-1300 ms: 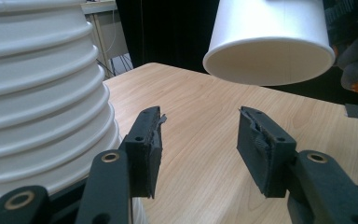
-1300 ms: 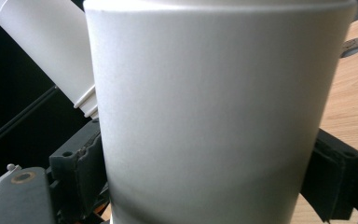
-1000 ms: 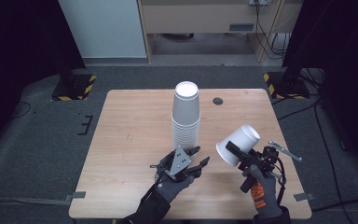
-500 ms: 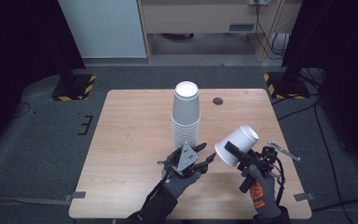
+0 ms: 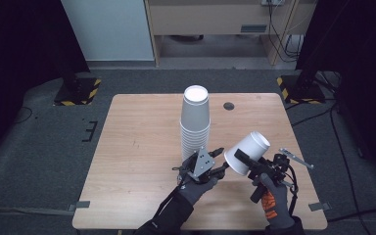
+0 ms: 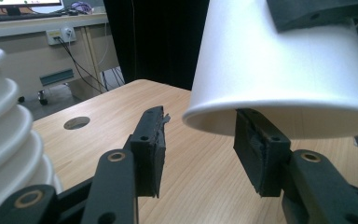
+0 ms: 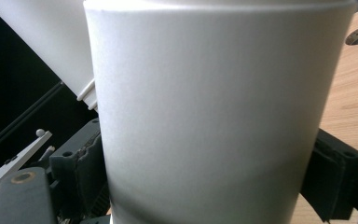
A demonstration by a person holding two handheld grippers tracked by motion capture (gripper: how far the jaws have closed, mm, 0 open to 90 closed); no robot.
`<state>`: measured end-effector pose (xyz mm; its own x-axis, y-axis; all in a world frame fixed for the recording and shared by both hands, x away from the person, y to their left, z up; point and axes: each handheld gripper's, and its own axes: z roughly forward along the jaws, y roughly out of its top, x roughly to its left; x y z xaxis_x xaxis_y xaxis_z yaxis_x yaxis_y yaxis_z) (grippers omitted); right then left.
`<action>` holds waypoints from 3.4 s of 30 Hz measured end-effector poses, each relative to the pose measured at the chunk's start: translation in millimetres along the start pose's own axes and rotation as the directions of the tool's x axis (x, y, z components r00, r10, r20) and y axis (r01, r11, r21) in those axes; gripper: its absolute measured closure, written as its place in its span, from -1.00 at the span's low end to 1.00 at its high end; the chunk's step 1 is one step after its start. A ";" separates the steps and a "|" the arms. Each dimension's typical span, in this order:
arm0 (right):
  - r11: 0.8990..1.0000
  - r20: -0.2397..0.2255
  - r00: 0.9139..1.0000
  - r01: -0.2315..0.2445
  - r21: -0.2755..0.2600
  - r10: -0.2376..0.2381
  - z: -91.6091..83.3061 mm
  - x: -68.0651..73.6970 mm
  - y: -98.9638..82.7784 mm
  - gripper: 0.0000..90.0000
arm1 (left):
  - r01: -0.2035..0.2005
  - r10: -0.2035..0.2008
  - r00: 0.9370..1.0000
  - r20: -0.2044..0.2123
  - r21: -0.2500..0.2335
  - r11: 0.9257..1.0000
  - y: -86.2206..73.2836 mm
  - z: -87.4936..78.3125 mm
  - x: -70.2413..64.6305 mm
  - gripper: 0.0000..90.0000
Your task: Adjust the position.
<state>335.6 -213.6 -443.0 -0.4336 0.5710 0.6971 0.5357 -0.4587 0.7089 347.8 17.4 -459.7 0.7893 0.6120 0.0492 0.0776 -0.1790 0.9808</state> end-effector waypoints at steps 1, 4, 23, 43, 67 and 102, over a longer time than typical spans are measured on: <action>1.000 0.001 1.000 0.000 0.002 0.000 -0.1 -0.3 -0.1 -0.67 | 0.000 0.000 1.000 0.000 0.000 1.000 0.0 0.0 0.0 0.16; 1.000 -0.003 1.000 -0.001 0.003 0.001 0.5 -0.8 -0.4 -0.67 | -0.002 0.002 1.000 -0.004 -0.014 1.000 1.4 4.3 -1.5 0.18; 0.999 -0.022 1.000 -0.017 0.035 0.018 4.2 1.5 -4.3 -0.67 | 0.006 -0.006 1.000 -0.007 -0.042 0.999 1.8 12.1 -0.7 0.48; 1.000 -0.014 1.000 0.017 0.023 -0.017 6.9 -2.8 -5.0 -0.77 | -0.011 0.011 1.000 -0.012 -0.019 1.000 -5.4 1.8 -2.5 0.82; 0.999 -0.029 1.000 0.012 0.033 -0.011 8.1 -1.7 -6.6 -0.70 | -0.031 0.031 1.000 -0.006 -0.043 0.999 -5.2 7.3 -3.9 0.69; 0.985 0.131 0.978 0.167 -0.046 -0.160 1.8 -19.4 4.4 -0.85 | -0.032 0.032 0.997 0.075 -0.003 0.999 1.8 -26.1 -1.9 0.89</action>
<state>347.6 -225.4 -453.6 -0.4153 0.7209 0.5548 0.4217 -0.3878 0.8196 330.5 36.0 -453.1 0.8348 0.5466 0.0661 0.0506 -0.1956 0.9794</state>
